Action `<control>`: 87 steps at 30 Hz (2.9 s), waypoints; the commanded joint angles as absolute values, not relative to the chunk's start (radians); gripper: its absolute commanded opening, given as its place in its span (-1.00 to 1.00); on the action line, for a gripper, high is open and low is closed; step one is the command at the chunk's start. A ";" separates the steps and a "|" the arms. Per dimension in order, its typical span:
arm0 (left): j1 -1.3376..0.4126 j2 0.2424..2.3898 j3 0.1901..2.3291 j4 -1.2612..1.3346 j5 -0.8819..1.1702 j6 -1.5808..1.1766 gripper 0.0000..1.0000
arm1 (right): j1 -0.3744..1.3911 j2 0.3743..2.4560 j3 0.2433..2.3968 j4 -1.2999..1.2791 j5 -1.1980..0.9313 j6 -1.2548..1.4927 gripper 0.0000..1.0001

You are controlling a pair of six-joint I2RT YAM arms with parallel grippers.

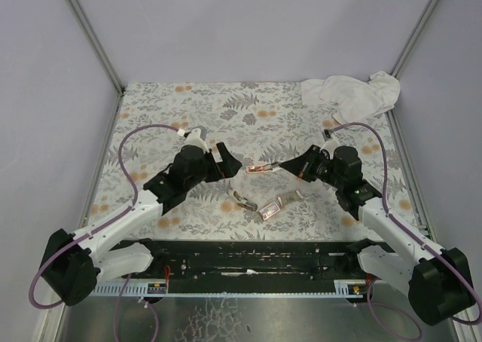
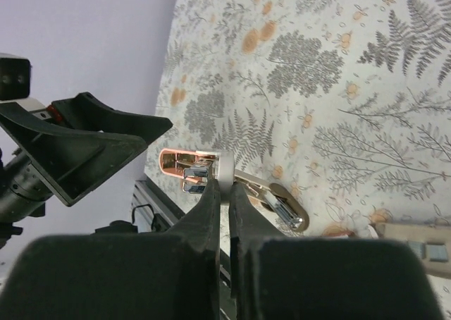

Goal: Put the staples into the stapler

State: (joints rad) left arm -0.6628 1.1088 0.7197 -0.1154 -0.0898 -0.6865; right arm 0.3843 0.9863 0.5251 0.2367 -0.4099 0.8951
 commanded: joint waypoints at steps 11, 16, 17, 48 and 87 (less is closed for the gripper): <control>-0.624 1.074 0.580 0.328 0.306 -0.954 0.48 | 0.386 1.000 0.530 0.419 -0.474 0.980 -1.00; -0.624 1.090 0.594 0.332 0.305 -0.948 0.12 | 0.387 0.997 0.525 0.422 -0.475 0.983 -1.00; -0.623 1.092 0.594 0.337 0.306 -0.950 0.07 | 0.387 0.997 0.525 0.422 -0.475 0.983 -1.00; -0.542 1.121 0.578 0.325 0.342 -0.944 -0.97 | 0.343 0.984 0.511 0.331 -0.462 0.969 -0.43; -0.436 1.673 0.943 -0.113 0.541 -0.434 -0.44 | 0.264 0.948 0.476 0.031 -0.380 0.668 0.40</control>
